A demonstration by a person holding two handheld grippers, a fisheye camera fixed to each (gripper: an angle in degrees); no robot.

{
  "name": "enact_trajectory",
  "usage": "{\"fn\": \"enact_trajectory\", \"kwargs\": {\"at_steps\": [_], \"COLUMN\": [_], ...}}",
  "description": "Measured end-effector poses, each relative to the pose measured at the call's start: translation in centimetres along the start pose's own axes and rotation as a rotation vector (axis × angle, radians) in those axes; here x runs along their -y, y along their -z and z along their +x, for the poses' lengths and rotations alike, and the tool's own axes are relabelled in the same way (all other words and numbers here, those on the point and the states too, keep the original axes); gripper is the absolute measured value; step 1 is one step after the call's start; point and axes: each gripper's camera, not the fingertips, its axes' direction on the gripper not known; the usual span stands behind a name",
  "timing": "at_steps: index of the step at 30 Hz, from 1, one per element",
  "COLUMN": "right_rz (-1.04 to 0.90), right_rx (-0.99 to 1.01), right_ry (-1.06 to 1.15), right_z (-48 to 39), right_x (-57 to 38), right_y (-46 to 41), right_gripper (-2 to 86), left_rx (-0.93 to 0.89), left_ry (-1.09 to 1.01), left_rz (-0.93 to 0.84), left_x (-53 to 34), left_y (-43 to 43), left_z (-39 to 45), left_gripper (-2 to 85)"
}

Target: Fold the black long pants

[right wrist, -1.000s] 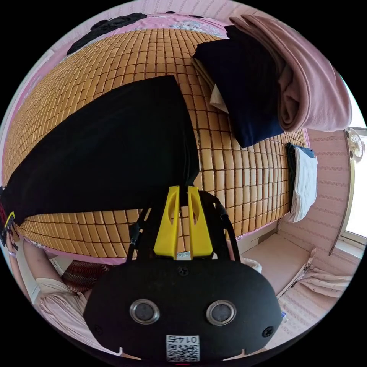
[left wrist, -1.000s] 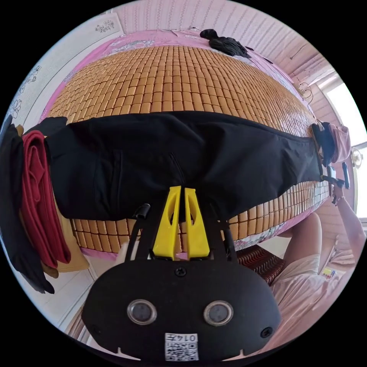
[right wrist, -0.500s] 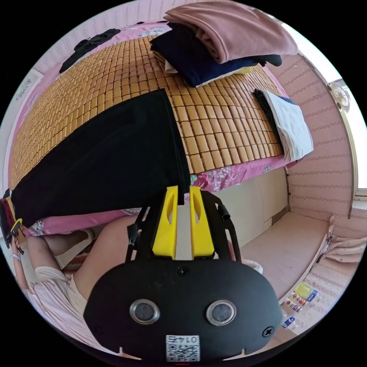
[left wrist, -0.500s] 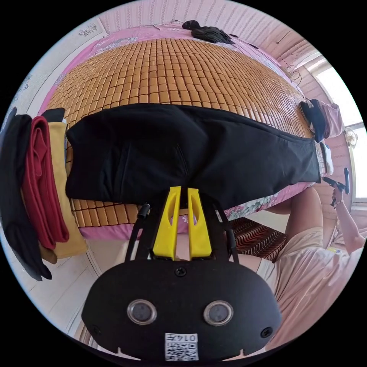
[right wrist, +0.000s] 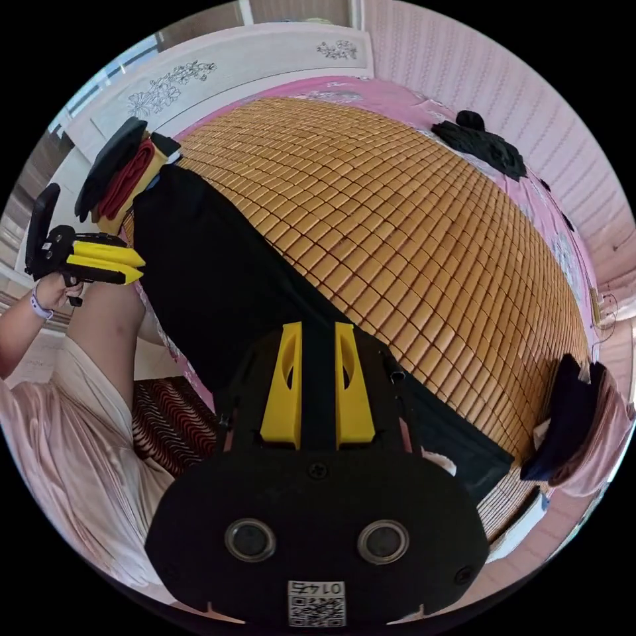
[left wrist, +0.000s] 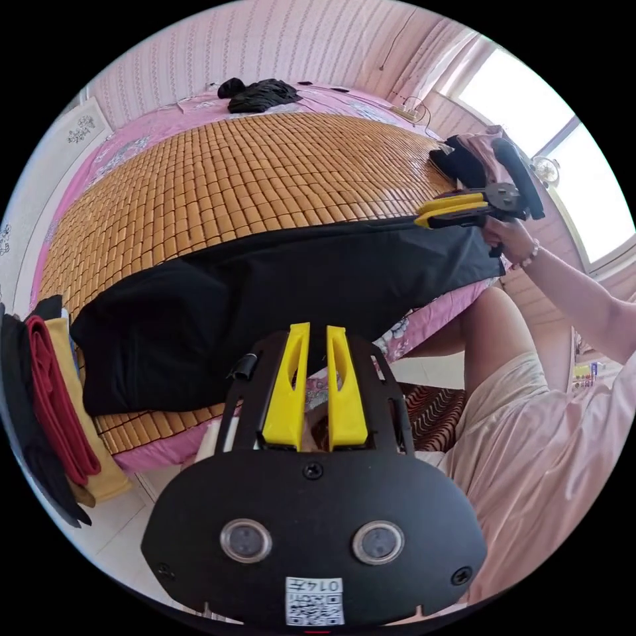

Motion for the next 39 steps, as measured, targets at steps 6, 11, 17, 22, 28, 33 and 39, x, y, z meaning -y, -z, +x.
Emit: {"fn": "enact_trajectory", "kwargs": {"at_steps": [6,11,17,22,28,33,39], "right_rz": [-0.177,-0.129,-0.256,-0.157,-0.255,-0.379,-0.476], "right_rx": [0.039,0.041,-0.034,0.036,0.024,-0.023,-0.072], "right_ry": [0.119,0.116,0.051,0.038,0.117,0.217,0.290], "right_z": [-2.7,-2.6,-2.5,-3.5,-6.1,-7.1,-7.7], "right_x": [6.9,10.1,13.9,15.4,17.7,19.8,20.7], "right_y": [-4.8,-3.2,-7.4,-6.9,-10.8,-12.3,-13.7], "right_gripper": [2.7,0.0,-0.1,2.0,4.1,4.7,3.9], "left_rx": [-0.078,-0.091,-0.075,-0.063,-0.043,-0.089,-0.126], "left_ry": [-0.107,-0.200,-0.232,-0.231,-0.257,-0.213,-0.208], "left_rz": [-0.043,0.002,0.014,-0.002,-0.119,-0.146,-0.025], "left_x": [2.4,3.2,4.6,5.6,5.8,5.5,6.9], "left_y": [-4.2,-4.7,-7.3,-9.6,-12.7,-13.3,-11.9], "left_z": [3.6,6.3,8.2,8.9,9.9,9.5,10.8], "left_gripper": [5.4,5.2,4.7,4.4,4.0,4.1,3.0]}}
